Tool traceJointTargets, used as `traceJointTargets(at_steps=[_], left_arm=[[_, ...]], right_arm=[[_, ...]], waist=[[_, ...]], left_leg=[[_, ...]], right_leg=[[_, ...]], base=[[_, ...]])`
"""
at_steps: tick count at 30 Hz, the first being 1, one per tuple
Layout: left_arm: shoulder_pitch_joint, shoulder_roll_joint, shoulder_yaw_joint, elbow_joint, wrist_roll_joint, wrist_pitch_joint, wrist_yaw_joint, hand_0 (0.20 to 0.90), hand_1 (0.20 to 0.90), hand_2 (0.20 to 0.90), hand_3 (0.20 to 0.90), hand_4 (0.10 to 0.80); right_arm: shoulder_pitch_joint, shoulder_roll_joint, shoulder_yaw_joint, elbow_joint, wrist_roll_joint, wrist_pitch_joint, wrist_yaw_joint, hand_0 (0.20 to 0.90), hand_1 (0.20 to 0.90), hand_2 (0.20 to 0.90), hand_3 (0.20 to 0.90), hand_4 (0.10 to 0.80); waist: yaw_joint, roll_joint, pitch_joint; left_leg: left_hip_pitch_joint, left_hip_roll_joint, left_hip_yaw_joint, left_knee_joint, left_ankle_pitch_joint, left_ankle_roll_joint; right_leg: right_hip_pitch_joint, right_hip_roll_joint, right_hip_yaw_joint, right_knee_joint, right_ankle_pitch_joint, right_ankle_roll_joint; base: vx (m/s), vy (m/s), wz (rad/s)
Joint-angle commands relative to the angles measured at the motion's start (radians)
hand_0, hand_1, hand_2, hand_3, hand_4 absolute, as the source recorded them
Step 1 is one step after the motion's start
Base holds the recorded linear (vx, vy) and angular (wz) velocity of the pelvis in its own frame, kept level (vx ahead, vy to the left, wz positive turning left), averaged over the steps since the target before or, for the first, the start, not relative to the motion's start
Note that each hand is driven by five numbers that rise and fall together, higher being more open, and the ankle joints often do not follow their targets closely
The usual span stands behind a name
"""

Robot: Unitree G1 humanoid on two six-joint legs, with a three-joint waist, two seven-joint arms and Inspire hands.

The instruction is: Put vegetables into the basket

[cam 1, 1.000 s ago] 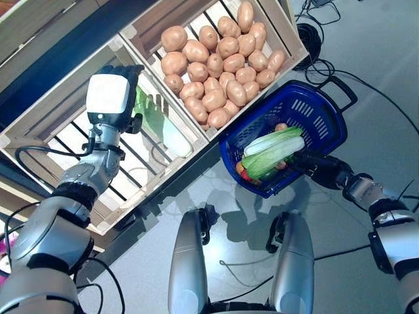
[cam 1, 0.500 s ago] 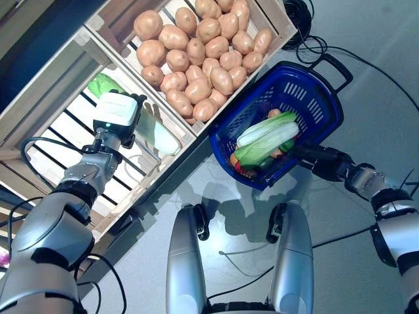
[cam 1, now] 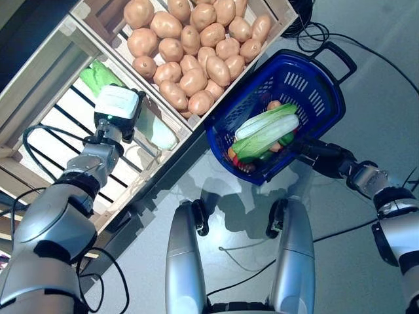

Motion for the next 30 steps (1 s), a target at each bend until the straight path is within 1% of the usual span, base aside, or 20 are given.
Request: traceJointTargets(at_steps=[1, 5, 10, 12, 16, 17, 18, 20, 25, 28, 30], left_arm=[[-0.129, 0.038, -0.1, 0.005, 0.08, 0.013, -0.063, 0.9, 0.9, 0.9, 0.9, 0.8], [-0.142, 0.035, -0.133, 0.003, 0.127, 0.006, -0.098, 0.9, 0.9, 0.9, 0.9, 0.8], [-0.161, 0.044, -0.195, -0.009, 0.234, -0.068, -0.1, 0.9, 0.9, 0.9, 0.9, 0.8], [-0.161, 0.05, -0.225, -0.015, 0.315, -0.097, -0.11, 0.9, 0.9, 0.9, 0.9, 0.8], [-0.158, 0.055, -0.269, -0.022, 0.41, -0.101, -0.146, 0.9, 0.9, 0.9, 0.9, 0.8], [-0.159, 0.057, -0.277, -0.02, 0.431, -0.095, -0.159, 0.808, 0.808, 0.808, 0.808, 0.739], [-0.162, 0.059, -0.29, -0.017, 0.451, -0.096, -0.173, 0.3, 0.3, 0.3, 0.3, 0.4], [-0.167, 0.063, -0.306, -0.019, 0.438, -0.081, -0.189, 0.3, 0.3, 0.3, 0.3, 0.4], [-0.177, 0.076, -0.3, -0.022, 0.426, -0.041, -0.1, 0.3, 0.3, 0.3, 0.3, 0.4], [-0.178, 0.084, -0.287, -0.021, 0.403, -0.04, -0.06, 0.3, 0.3, 0.3, 0.3, 0.4], [-0.176, 0.09, -0.274, -0.017, 0.384, -0.066, -0.022, 0.3, 0.3, 0.3, 0.3, 0.4]], right_arm=[[-0.096, -0.011, 0.035, 0.006, 0.072, -0.042, 0.062, 0.9, 0.9, 0.9, 0.9, 0.8], [-0.094, -0.011, 0.041, 0.002, 0.092, -0.056, 0.082, 0.9, 0.9, 0.9, 0.9, 0.8], [-0.105, -0.011, 0.061, -0.017, 0.11, -0.062, 0.083, 0.9, 0.9, 0.9, 0.9, 0.8], [-0.102, -0.01, 0.071, -0.019, 0.106, -0.07, 0.08, 0.9, 0.9, 0.9, 0.9, 0.8], [-0.102, -0.009, 0.082, -0.022, 0.111, -0.079, 0.075, 0.9, 0.9, 0.9, 0.9, 0.8], [-0.103, -0.009, 0.084, -0.021, 0.111, -0.081, 0.076, 0.9, 0.9, 0.9, 0.9, 0.8], [-0.106, -0.011, 0.087, -0.018, 0.119, -0.082, 0.077, 0.9, 0.9, 0.9, 0.9, 0.8], [-0.11, -0.011, 0.091, -0.017, 0.135, -0.086, 0.074, 0.9, 0.9, 0.9, 0.9, 0.8], [-0.117, -0.018, 0.086, -0.013, 0.155, -0.081, 0.071, 0.9, 0.9, 0.9, 0.9, 0.8], [-0.116, -0.023, 0.08, -0.011, 0.163, -0.081, 0.069, 0.9, 0.9, 0.9, 0.9, 0.8], [-0.116, -0.022, 0.076, -0.009, 0.163, -0.079, 0.071, 0.9, 0.9, 0.9, 0.9, 0.8]], waist=[[-0.003, 0.012, -0.002], [-0.005, 0.013, -0.002], [-0.007, 0.013, -0.002], [-0.008, 0.013, -0.002], [-0.013, 0.013, -0.002], [-0.014, 0.013, -0.002], [-0.016, 0.014, -0.002], [-0.015, 0.014, -0.002], [-0.011, 0.015, -0.002], [-0.009, 0.015, -0.002], [-0.007, 0.014, -0.002]], left_leg=[[0.016, 0.021, -0.012, 0.015, -0.088, -0.037], [-0.015, 0.023, -0.014, 0.046, -0.1, -0.034], [-0.072, 0.029, -0.021, 0.097, -0.116, -0.034], [-0.082, 0.03, -0.022, 0.104, -0.119, -0.032], [-0.087, 0.031, -0.02, 0.109, -0.124, -0.032], [-0.087, 0.032, -0.02, 0.11, -0.125, -0.031], [-0.089, 0.033, -0.02, 0.113, -0.125, -0.032], [-0.088, 0.033, -0.021, 0.112, -0.126, -0.031], [-0.061, 0.03, -0.02, 0.102, -0.126, -0.029], [-0.039, 0.031, -0.016, 0.087, -0.121, -0.031], [-0.016, 0.032, -0.015, 0.069, -0.115, -0.031]], right_leg=[[0.029, -0.017, 0.015, -0.127, 0.125, -0.001], [0.001, -0.023, 0.014, -0.102, 0.117, 0.0], [-0.049, -0.032, 0.014, -0.065, 0.11, 0.001], [-0.059, -0.035, 0.014, -0.059, 0.109, 0.002], [-0.063, -0.037, 0.015, -0.056, 0.107, 0.004], [-0.062, -0.037, 0.015, -0.056, 0.106, 0.004], [-0.064, -0.038, 0.016, -0.054, 0.107, 0.005], [-0.062, -0.039, 0.014, -0.056, 0.106, 0.006], [-0.035, -0.041, 0.007, -0.063, 0.104, 0.005], [-0.012, -0.04, 0.005, -0.075, 0.104, 0.003], [0.011, -0.037, 0.003, -0.087, 0.103, 0.001]], base=[[-0.035, 0.004, -0.02], [-0.009, 0.0, 0.0], [-0.026, -0.01, 0.01], [0.0, 0.0, 0.0], [0.0, -0.002, 0.01], [0.0, 0.0, 0.0], [0.0, 0.0, 0.0], [0.0, 0.0, 0.0], [0.0, 0.0, 0.0], [0.0, 0.0, 0.0], [0.0, 0.0, 0.0]])
